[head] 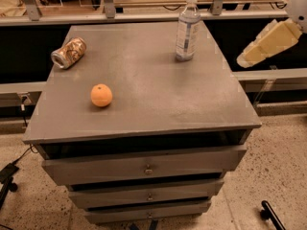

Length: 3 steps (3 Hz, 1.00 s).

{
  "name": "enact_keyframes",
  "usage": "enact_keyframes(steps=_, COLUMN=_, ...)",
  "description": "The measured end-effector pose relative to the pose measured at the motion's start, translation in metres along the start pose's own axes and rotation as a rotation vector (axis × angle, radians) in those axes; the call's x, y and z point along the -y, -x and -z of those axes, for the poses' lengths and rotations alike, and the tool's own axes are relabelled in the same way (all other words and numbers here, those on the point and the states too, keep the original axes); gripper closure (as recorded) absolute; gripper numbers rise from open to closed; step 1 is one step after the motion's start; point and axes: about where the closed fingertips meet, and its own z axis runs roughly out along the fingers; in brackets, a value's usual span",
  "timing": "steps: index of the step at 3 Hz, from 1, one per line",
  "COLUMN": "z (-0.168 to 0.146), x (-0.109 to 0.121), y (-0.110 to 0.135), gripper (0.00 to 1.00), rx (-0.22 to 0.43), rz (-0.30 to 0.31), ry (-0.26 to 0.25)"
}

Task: Move blue plastic bottle near orange

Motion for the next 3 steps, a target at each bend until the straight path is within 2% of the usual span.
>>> enact_keyframes(steps=1, z=-0.045, x=0.004, y=0.025, gripper=0.00, rx=0.131, rz=-0.092, ry=0.009)
enact_keyframes(steps=2, z=-0.100, x=0.001, y=0.038, gripper=0.00, rx=0.179, rz=-0.125, ry=0.066)
enact_keyframes(steps=3, z=-0.142, x=-0.006, y=0.051, gripper=0.00, rx=0.193, rz=-0.105, ry=0.117)
